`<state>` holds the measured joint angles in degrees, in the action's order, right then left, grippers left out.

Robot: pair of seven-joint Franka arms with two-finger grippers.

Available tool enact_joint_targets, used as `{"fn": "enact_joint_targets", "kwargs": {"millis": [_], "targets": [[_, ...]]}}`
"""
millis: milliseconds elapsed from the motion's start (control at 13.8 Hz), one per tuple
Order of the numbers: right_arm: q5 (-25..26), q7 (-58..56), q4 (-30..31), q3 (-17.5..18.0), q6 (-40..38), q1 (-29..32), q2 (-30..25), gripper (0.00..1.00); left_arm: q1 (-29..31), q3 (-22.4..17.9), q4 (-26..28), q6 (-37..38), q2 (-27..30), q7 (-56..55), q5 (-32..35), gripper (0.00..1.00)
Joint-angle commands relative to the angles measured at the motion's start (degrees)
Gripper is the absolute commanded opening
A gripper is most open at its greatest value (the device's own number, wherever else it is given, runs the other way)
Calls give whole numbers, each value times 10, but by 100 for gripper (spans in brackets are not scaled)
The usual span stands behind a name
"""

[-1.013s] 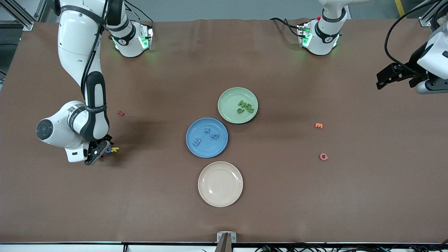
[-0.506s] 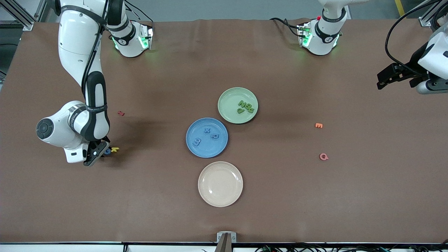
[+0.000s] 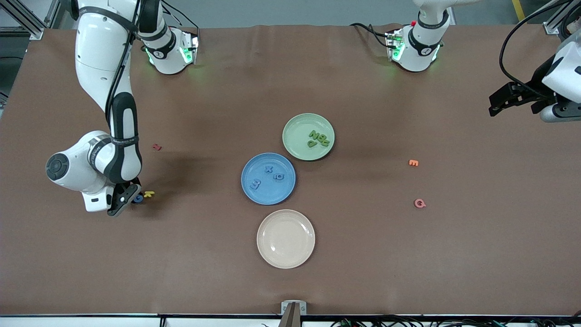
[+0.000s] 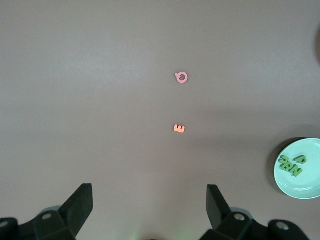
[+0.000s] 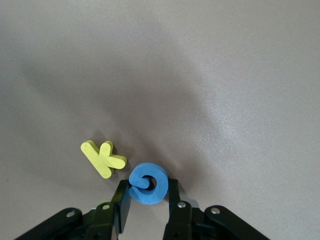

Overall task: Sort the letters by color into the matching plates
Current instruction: 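Lift the blue G and carry it over the blue plate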

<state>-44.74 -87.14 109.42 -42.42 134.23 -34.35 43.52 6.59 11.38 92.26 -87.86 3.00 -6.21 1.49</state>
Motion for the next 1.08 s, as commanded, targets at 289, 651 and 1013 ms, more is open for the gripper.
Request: {"fn": "enact_joint_targets", "kwargs": {"millis": [289, 651, 1013], "targets": [[6, 6, -10, -50, -9, -48, -12, 13, 5, 3, 9, -6, 10, 10, -3, 100], [9, 62, -10, -139, -47, -154, -11, 11, 5, 3, 9, -6, 10, 8, -3, 100], [11, 223, -24, -149, -134, -194, -14, 12, 5, 3, 10, -6, 10, 8, -4, 100]]}}
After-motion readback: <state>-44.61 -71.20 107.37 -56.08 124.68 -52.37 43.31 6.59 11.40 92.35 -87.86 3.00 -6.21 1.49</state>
